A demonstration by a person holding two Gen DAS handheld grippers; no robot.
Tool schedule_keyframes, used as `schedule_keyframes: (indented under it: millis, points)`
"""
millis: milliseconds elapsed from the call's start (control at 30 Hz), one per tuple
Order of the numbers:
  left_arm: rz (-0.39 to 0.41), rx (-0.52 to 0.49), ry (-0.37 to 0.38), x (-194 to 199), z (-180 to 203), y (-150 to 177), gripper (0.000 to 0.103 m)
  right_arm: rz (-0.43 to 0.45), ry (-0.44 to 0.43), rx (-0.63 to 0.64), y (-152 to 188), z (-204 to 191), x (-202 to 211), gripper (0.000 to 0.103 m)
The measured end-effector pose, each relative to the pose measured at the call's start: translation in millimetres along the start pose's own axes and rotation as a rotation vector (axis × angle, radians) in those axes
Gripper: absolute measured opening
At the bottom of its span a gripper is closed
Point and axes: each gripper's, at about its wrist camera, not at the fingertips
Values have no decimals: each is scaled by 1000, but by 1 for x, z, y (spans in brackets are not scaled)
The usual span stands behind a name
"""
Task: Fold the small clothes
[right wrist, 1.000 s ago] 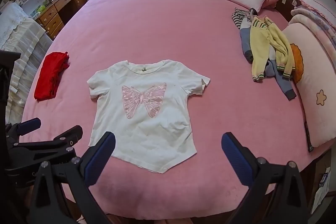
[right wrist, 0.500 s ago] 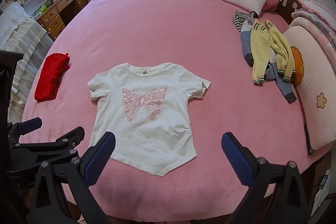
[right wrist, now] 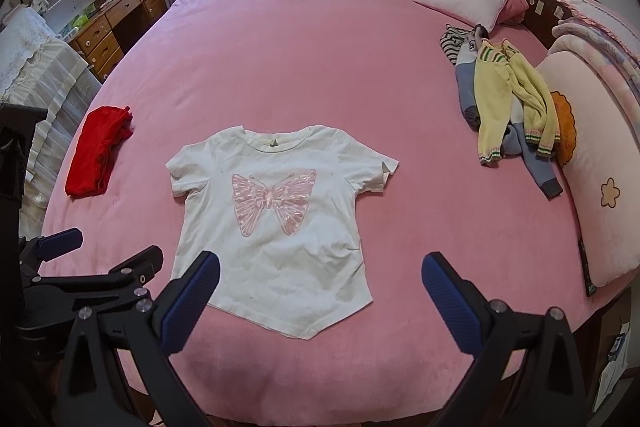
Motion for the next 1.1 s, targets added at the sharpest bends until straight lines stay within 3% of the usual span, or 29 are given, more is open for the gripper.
schedule_keyframes:
  millis: [233, 1100]
  points:
    - [18, 20, 38, 4, -3, 0, 102, 5, -3, -1, -1, 0, 3, 102]
    - [53, 33, 38, 15, -5, -3, 102, 34, -1, 5, -11, 1, 8, 102]
Point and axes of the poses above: each gripper's, at about its wrist camera, not at the fingertips, and x roughly against the way its jaws point, z to its right, y to its underside, and after that the axes turned 9 degrees about y, right-handed
